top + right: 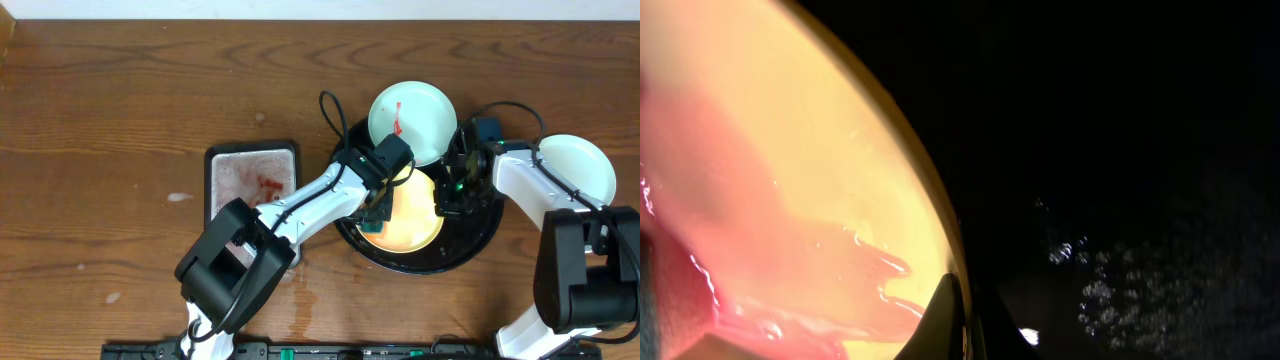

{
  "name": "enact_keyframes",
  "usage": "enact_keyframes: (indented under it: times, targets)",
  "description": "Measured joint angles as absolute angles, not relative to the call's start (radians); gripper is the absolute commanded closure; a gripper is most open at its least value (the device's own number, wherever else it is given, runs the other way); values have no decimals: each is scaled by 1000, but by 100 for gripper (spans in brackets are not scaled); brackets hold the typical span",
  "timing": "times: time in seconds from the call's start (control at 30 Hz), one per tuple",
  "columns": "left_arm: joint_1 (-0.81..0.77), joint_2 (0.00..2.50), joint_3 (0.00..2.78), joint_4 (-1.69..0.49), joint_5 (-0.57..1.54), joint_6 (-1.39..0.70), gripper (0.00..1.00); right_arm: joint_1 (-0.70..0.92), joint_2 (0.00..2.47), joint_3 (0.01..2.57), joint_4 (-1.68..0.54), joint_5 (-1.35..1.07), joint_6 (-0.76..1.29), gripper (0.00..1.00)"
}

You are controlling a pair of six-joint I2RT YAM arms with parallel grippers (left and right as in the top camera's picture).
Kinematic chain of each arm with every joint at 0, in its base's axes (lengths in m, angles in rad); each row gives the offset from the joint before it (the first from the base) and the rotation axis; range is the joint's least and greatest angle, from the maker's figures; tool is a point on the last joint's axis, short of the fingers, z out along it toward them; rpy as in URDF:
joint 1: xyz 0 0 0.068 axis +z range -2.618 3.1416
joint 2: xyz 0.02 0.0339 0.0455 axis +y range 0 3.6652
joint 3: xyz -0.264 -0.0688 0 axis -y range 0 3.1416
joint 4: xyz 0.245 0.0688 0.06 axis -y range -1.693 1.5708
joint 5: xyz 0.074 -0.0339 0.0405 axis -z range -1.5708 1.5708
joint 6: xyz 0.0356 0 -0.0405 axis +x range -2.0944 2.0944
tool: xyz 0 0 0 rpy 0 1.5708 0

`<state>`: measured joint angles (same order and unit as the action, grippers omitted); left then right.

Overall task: Clean dirty plates on tray and stack at the side
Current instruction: 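Scrub the yellow plate with the sponge while the right gripper holds it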

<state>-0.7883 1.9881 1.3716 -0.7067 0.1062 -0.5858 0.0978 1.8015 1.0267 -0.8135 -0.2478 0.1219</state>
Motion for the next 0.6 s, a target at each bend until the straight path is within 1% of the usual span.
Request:
enact_keyframes:
  times: [0.17, 0.3, 0.4, 0.6]
  targets:
    - [-784, 1994, 1369, -645, 146, -592, 93, 102, 1802, 1027, -814, -251, 123, 99]
    - [-774, 2024, 1366, -483, 282, -625, 93, 102, 1802, 1027, -813, -251, 123, 99]
    - [-774, 2049, 1367, -413, 380, -638, 93, 102, 1802, 1027, -810, -250, 123, 99]
    - [-804, 2065, 1366, -382, 481, -632, 93, 102, 1802, 1027, -808, -250, 123, 99]
